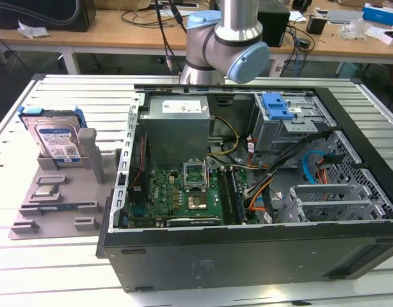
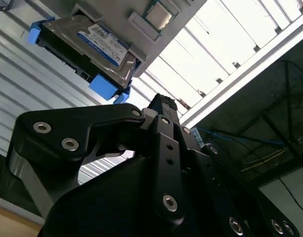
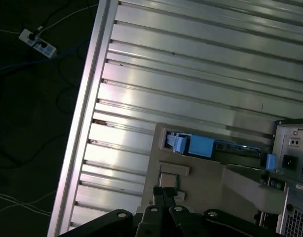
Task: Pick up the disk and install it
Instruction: 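Pick up the disk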
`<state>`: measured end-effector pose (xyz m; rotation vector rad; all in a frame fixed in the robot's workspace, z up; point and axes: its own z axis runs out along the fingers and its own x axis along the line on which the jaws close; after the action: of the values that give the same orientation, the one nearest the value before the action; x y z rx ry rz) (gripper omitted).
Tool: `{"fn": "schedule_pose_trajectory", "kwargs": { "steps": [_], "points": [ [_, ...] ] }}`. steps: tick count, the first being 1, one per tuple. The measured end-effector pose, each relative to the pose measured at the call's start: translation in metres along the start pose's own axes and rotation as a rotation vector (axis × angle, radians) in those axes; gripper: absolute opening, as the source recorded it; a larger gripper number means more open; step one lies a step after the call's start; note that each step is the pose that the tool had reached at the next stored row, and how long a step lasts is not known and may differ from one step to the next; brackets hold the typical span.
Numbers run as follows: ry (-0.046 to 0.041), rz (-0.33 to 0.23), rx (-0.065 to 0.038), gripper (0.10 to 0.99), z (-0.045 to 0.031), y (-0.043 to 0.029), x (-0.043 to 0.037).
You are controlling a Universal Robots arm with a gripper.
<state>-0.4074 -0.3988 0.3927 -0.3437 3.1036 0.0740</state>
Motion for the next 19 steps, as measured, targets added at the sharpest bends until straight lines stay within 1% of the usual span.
{"fn": "schedule_pose_trajectory", "kwargs": {
  "steps": [2, 5, 10, 19],
  "points": [
    [0.0020, -0.045, -0.001, 0.102, 0.0000, 0.0000, 0.0000],
    [0.0035, -0.077, -0.002, 0.102, 0.0000, 0.0000, 0.0000],
    [0.0071, -0.158, -0.004, 0.102, 0.0000, 0.0000, 0.0000],
    [0.0116, -0.258, -0.006, 0.102, 0.0000, 0.0000, 0.0000]
  ]
}}
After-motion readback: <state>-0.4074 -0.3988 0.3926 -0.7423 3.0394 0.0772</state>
